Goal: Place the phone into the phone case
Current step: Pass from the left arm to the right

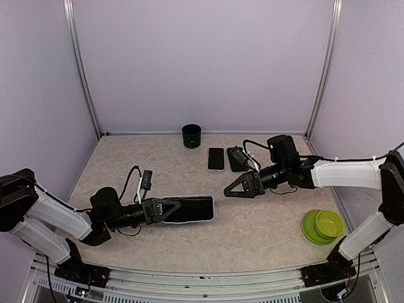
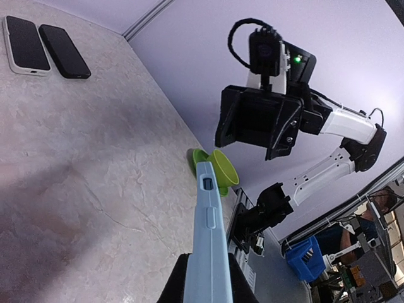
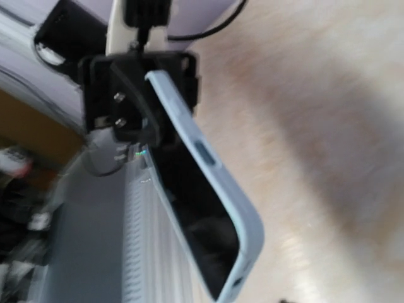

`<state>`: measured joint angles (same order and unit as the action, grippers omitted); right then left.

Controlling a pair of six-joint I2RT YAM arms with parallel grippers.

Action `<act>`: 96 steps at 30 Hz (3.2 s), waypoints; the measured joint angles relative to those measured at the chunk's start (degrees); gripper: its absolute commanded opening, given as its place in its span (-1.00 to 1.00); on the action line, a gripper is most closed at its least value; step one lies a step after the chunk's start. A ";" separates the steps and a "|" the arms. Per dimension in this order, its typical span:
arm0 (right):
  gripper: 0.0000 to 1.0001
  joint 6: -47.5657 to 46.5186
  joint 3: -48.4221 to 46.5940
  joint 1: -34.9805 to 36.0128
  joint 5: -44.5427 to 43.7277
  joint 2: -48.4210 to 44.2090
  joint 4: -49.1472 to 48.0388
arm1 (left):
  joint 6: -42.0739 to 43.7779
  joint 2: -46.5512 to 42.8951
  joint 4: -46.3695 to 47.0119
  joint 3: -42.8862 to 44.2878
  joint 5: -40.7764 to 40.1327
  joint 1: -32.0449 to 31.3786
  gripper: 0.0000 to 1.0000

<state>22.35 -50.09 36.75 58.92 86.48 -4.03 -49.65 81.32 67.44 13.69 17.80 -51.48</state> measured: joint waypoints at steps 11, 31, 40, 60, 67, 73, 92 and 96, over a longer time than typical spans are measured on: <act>0.99 -14.43 -1.97 8.28 -22.73 -10.34 9.11 | 0.00 0.07 -6.84 3.85 1.70 -0.04 -1.00; 0.99 -34.05 -11.96 29.92 -57.31 0.35 16.17 | -0.17 2.71 -16.65 9.86 4.52 -1.36 -1.00; 0.99 -35.60 -15.02 31.47 -58.58 5.18 19.50 | -0.17 3.87 -17.03 10.91 4.81 -1.81 -1.00; 0.99 -35.21 -16.63 34.88 -65.44 9.66 19.06 | -0.24 4.46 -17.03 10.93 4.90 -1.88 -1.00; 0.68 -35.21 -16.76 35.56 -69.24 10.71 18.64 | -0.42 4.46 -17.03 10.93 4.87 -1.88 -1.00; 0.36 -36.02 -16.96 35.80 -69.96 10.95 19.10 | -0.31 4.76 -17.09 10.91 5.20 -1.88 -1.00; 0.25 -33.48 -14.62 33.11 -69.53 7.65 19.12 | 0.11 -0.92 -14.25 7.76 3.32 -1.40 0.22; 0.25 -32.44 -13.09 30.58 -69.16 5.49 19.06 | 0.33 -4.96 -14.32 5.75 1.73 0.22 0.34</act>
<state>-10.09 -63.18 67.33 -10.24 91.96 15.03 -49.32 76.36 53.12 19.44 19.53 -51.27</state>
